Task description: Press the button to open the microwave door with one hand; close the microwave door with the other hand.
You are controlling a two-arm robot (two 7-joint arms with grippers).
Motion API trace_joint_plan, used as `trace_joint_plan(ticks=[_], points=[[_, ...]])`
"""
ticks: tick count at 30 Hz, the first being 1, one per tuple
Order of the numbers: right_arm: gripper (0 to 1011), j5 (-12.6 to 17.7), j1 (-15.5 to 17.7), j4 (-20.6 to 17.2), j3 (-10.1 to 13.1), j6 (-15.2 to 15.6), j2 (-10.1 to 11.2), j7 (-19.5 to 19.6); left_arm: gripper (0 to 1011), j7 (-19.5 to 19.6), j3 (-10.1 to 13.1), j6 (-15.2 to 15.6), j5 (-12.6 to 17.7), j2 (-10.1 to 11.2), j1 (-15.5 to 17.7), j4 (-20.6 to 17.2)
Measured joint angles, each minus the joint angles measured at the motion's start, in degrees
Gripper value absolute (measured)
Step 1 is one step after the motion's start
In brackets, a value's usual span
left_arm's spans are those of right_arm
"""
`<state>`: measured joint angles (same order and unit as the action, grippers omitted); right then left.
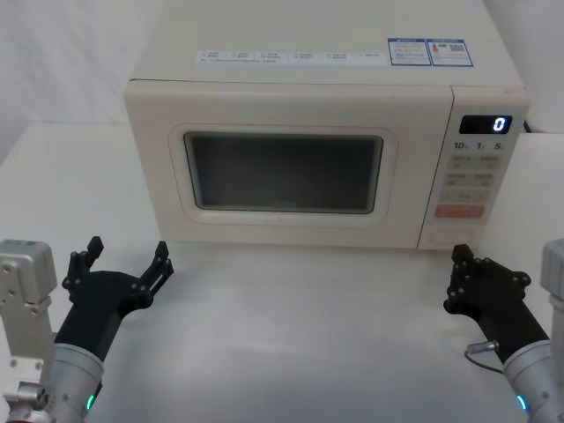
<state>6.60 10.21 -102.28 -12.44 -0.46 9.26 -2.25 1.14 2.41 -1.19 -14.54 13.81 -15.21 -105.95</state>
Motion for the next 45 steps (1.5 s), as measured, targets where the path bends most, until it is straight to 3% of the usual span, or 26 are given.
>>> trace_joint_plan(ticks=[10,20,45], points=[[0,2.3,-0.8,0.1,3.1,4.5,-0.2,-3.2,1001,0.0,0.0,0.0,0.0,0.0,0.0,0.0],[0,5.1,-4.5,3.8,4.6,7.0,0.5,-7.1,1001,0.0,0.0,0.0,0.0,0.0,0.0,0.0],[0,12.0,-10.4,14.5,3.7,4.1,-0.6,-9.6,1001,0.0,0.0,0.0,0.0,0.0,0.0,0.0]])
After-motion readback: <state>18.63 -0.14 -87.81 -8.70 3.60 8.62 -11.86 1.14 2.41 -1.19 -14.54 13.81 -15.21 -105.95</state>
